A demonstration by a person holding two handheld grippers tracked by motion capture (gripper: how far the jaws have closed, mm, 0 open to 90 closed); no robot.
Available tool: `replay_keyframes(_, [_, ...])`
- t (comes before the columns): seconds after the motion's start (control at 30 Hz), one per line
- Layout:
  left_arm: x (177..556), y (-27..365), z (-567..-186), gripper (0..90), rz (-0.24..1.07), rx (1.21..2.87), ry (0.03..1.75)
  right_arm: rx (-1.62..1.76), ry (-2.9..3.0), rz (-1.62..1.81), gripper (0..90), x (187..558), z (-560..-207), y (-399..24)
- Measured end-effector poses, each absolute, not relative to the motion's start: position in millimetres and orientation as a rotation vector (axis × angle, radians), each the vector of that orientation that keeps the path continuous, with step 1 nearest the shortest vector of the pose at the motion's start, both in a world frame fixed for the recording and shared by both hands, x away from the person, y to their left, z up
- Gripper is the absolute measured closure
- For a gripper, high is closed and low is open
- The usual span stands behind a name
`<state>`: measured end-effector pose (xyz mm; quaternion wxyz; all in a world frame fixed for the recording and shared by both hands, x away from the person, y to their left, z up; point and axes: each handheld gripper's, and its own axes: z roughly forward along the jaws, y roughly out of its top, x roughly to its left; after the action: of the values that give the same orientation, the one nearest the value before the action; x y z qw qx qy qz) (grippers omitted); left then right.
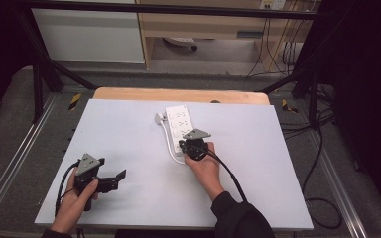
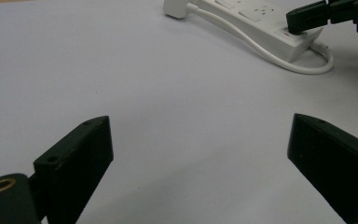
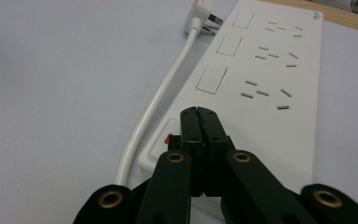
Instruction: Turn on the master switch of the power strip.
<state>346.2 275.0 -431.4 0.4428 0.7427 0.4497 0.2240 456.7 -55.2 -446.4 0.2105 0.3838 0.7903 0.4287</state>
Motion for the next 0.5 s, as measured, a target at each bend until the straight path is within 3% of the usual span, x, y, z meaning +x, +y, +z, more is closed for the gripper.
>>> replay_keyframes(0.5, [346.1,274.9,-431.4,6.7,0.556,1.844,1.115,1.041,2.206,1.152,90.0,455.4,-445.4,-52.0])
